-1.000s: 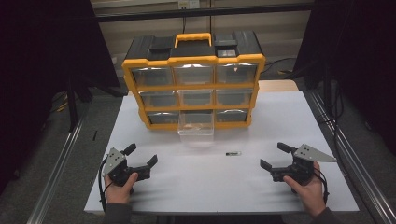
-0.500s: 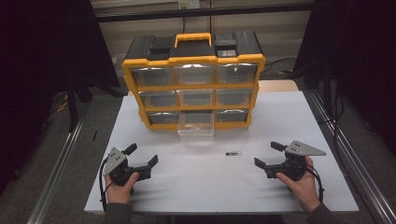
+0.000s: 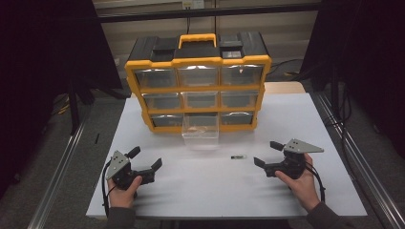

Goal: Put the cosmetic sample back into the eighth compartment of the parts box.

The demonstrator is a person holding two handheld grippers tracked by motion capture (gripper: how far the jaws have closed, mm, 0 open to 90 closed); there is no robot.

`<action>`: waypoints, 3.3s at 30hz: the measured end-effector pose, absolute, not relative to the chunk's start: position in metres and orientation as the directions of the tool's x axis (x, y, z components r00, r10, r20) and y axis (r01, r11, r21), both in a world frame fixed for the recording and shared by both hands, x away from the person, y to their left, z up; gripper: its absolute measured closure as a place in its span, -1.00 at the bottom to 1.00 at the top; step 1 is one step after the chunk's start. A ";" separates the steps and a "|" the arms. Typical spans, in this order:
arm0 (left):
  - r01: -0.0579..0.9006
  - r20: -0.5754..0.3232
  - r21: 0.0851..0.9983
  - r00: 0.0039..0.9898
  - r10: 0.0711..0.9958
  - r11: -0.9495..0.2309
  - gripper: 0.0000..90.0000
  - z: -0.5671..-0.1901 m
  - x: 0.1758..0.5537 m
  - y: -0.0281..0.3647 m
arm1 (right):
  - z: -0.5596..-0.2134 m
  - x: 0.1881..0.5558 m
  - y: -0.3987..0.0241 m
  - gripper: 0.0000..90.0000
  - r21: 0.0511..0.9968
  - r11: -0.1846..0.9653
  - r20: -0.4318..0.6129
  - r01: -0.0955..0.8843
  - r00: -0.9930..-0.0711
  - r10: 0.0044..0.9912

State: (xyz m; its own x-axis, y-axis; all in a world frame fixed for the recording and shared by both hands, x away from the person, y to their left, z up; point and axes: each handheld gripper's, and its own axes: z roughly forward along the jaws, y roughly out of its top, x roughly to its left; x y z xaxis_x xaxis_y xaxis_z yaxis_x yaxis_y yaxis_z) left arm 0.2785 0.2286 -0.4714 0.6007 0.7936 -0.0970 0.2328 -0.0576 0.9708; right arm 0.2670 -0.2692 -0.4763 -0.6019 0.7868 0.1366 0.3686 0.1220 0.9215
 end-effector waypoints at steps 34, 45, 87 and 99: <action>0.240 -0.101 0.969 0.599 0.794 -0.058 -0.95 -0.472 0.279 0.227 | -0.478 0.300 -0.245 -0.23 0.869 0.195 0.188 0.454 -0.669 0.719; 0.233 -0.091 0.970 0.601 0.794 -0.065 -0.95 -0.472 0.280 0.227 | -0.482 0.305 -0.239 0.38 0.833 0.278 0.190 0.478 -0.719 0.668; 0.234 -0.088 0.969 0.611 0.787 -0.073 -0.96 -0.473 0.281 0.227 | -0.479 0.315 -0.228 0.81 0.770 0.369 0.236 0.520 -0.771 0.592; 0.235 -0.089 0.970 0.604 0.792 -0.070 -0.96 -0.472 0.280 0.227 | -0.460 0.313 -0.229 0.81 0.782 0.354 0.257 0.514 -0.782 0.568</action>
State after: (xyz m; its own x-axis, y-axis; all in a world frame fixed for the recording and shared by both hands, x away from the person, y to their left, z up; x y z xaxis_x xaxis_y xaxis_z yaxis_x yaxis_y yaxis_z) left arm 0.2805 0.2269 -0.4721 0.6045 0.7916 -0.0891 0.2346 -0.0700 0.9696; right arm 0.3131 -0.2285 -0.4605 -0.7817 0.5683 0.2566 0.5138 0.3537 0.7816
